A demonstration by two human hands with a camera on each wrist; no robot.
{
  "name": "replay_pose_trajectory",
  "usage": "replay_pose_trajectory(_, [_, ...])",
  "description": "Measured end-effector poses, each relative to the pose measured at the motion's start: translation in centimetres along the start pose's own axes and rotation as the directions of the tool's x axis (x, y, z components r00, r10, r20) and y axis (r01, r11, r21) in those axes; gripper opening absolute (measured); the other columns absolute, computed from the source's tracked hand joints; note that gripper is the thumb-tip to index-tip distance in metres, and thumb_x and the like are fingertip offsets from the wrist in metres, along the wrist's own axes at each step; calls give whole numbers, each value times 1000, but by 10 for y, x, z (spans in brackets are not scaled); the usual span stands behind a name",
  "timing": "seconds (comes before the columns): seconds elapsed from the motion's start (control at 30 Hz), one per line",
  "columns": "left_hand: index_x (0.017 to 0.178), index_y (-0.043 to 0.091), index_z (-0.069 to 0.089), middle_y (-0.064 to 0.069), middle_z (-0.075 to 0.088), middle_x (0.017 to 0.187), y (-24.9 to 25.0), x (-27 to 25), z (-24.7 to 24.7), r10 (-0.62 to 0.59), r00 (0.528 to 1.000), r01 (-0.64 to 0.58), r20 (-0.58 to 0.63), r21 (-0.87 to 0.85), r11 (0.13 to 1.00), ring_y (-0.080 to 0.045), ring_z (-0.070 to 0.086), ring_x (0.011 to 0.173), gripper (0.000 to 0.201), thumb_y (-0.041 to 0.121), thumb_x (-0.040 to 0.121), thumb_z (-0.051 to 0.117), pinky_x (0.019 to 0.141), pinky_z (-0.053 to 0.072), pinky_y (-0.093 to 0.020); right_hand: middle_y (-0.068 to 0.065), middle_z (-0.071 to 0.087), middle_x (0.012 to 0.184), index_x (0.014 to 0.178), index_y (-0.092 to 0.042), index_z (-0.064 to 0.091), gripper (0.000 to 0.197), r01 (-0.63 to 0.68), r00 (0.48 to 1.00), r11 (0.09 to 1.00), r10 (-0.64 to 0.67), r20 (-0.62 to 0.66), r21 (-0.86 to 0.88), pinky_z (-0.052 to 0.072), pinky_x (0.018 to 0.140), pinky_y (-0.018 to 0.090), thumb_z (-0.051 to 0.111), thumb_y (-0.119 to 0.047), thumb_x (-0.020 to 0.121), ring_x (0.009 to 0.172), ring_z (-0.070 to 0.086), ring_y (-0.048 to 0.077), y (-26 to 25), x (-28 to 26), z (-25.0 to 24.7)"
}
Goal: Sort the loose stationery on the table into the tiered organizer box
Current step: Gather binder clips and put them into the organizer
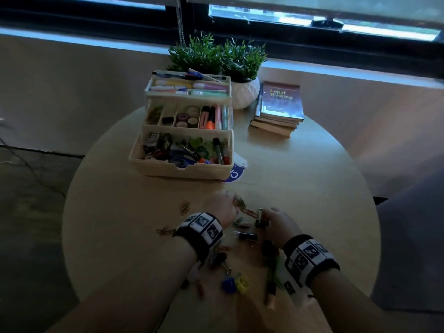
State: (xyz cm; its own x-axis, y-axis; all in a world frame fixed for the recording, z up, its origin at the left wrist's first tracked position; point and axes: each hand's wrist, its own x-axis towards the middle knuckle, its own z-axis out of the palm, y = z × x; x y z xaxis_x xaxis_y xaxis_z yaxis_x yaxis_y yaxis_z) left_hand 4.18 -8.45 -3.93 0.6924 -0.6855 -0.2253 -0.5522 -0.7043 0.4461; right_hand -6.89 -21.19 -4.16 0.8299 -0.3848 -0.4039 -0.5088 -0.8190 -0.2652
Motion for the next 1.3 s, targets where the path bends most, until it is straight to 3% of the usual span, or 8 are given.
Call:
replay_pose_trajectory(0.13, [114,6,59,-15,56,119,-4,34,-6,-10,999,3,47,139,990,-32,55,110,26,10,89,52,92,47,-38,9,58,116,112,-13,56,25,21,1000,999,-21,19,-33,45,82,29,45,-8,89,105,56,27,-3,2,-3])
replay_pose_trajectory(0.27, [98,4,66,-15,66,103,-5,39,-8,-12,986,-31,168,251,968,-31,64,97,18,11,90,51,78,52,-36,3,61,91,84,-19,50,8,35,998,995,-30,-51,91,38,68,22,55,-15,88,84,56,20,-7,2,-13])
replay_pose_trajectory(0.4, [116,14,57,-8,61,115,-18,38,3,-5,973,-47,230,219,975,-26,60,101,28,23,92,46,86,52,-37,-1,62,80,80,-19,56,11,98,990,956,-65,-128,276,39,60,15,65,-14,83,71,56,10,-12,-2,-43])
replay_pose_trajectory(0.5, [113,5,58,-12,61,108,-17,35,-13,-29,961,-8,276,133,991,-26,58,92,25,19,94,50,63,46,-26,-7,61,73,76,-21,59,14,160,976,907,-86,-200,389,37,55,10,68,-12,81,64,51,0,-28,5,-68])
replay_pose_trajectory(0.7, [103,8,60,-11,65,107,-41,9,-81,-5,996,-17,-85,-252,967,-26,60,102,18,16,87,55,87,47,-32,2,66,75,79,-16,63,11,279,946,810,-139,-294,516,44,57,20,67,-6,80,62,56,10,-86,49,-116])
replay_pose_trajectory(0.9, [102,12,67,-5,69,100,-112,18,-168,-204,862,23,-463,-367,930,-20,63,95,20,16,82,66,80,45,-22,0,59,82,93,-12,65,11,319,935,839,-205,-288,441,50,78,33,66,-10,82,81,55,17,-169,117,-135])
replay_pose_trajectory(1.1, [87,16,65,-6,68,85,-155,66,-199,-180,867,30,-464,-313,949,-27,65,80,8,16,80,66,70,55,-34,0,55,78,95,-5,65,12,268,942,895,-166,-292,356,39,51,13,62,-8,83,71,52,14,-239,168,-135])
replay_pose_trajectory(1.3, [88,4,63,-16,61,96,-165,99,-192,28,924,-73,-381,-104,992,-34,60,87,10,11,85,56,70,43,-33,13,65,104,100,-7,61,16,258,933,966,-247,-261,7,48,77,30,51,-10,88,95,61,29,-270,199,-131])
